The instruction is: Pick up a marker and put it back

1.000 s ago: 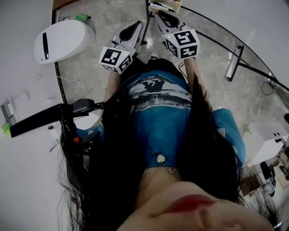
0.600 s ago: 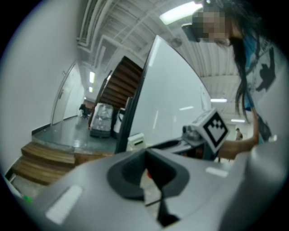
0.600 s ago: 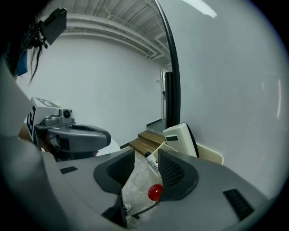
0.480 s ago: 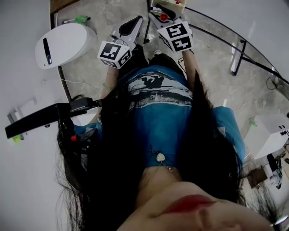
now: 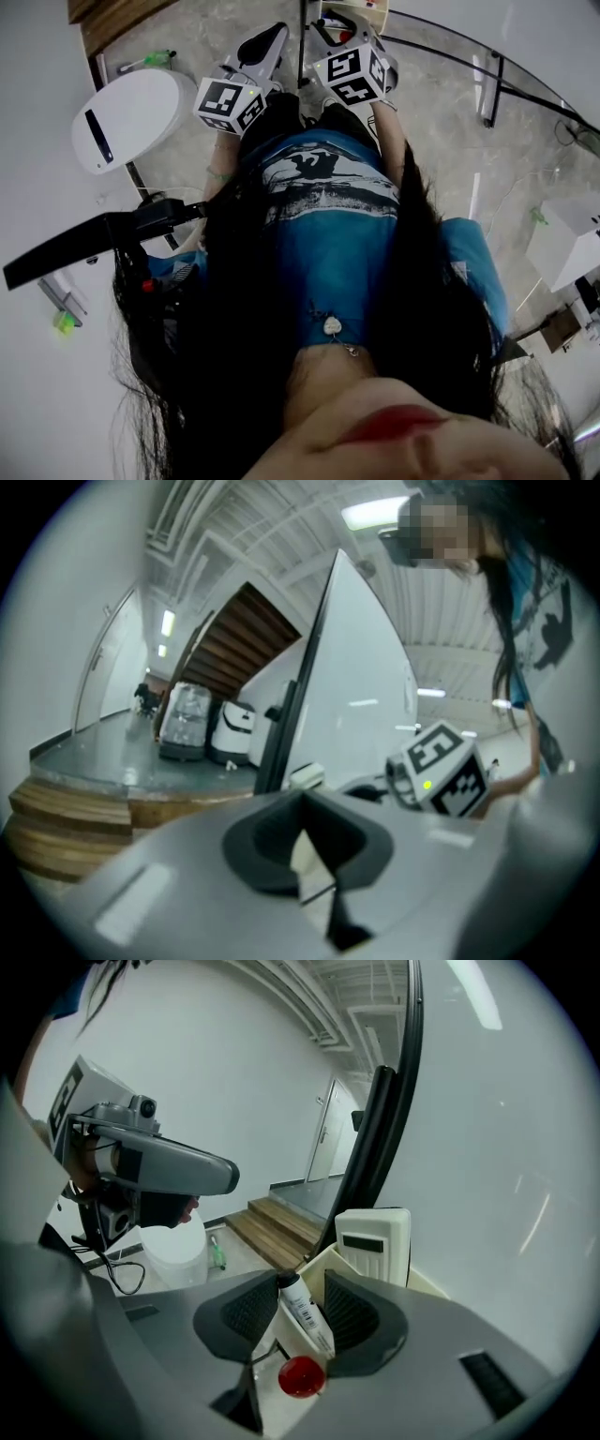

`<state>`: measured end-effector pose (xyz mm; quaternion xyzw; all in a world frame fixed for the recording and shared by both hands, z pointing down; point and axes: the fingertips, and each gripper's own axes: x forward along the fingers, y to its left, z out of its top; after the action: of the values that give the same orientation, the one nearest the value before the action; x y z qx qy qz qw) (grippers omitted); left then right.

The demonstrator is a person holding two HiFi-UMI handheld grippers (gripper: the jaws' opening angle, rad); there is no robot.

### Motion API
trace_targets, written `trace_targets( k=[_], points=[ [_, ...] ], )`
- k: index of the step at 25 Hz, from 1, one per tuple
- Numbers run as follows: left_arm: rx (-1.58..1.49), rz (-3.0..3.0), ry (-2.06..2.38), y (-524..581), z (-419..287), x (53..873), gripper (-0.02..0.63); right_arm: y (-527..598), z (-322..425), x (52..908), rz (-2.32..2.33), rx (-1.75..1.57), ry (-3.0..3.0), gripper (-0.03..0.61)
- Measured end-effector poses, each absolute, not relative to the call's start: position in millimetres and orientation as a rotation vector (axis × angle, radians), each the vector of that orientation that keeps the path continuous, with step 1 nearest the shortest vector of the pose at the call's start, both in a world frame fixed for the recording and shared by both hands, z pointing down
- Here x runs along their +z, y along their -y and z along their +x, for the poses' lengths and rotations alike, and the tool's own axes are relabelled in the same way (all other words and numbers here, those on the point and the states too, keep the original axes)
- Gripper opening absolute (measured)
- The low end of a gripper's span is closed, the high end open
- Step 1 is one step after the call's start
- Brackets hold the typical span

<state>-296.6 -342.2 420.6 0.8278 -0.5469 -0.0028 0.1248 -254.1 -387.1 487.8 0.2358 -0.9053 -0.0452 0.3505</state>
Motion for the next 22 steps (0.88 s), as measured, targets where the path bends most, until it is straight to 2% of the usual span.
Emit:
trace_targets(
  k=[8, 22],
  points=[
    [-0.007, 2.459, 1.518, 350.5, -283.3, 416.6, 0.002, 388.1, -230.1, 484.5, 0.608, -0.087, 2.313, 0.121],
    [-0.046, 2.509, 1.415, 349.0, -264.2, 413.5, 0.003, 403.6, -185.6, 411.8, 0.962, 0.099, 2.532, 0.089]
  ],
)
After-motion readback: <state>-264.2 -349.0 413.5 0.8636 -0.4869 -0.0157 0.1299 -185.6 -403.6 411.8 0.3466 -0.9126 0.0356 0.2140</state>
